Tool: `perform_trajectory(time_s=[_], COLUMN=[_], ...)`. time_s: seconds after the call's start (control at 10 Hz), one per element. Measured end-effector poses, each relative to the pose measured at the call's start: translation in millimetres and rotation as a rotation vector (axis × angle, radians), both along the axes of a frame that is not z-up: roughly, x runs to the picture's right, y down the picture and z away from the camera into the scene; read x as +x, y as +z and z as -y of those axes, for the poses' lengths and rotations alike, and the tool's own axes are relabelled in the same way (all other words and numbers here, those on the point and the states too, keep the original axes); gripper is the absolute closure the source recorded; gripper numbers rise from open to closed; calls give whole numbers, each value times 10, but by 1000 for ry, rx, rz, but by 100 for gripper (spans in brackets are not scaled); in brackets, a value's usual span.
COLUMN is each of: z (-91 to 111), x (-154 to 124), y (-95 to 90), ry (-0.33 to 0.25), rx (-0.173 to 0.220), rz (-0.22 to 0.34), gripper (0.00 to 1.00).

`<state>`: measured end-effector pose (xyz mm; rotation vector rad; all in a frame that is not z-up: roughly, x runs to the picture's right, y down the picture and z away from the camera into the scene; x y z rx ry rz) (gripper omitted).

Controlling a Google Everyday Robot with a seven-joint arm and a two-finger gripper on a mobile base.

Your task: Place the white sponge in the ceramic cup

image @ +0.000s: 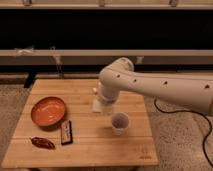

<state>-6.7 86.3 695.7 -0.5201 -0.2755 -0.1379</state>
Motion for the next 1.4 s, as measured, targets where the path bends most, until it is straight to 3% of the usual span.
perform_trajectory(time_s=[0.9, 1.4], z=[-562, -574], x=[315, 508], y=[-45, 26], ry=[183, 199], rx=[-58, -43], rz=[-63, -102], gripper=[85, 85])
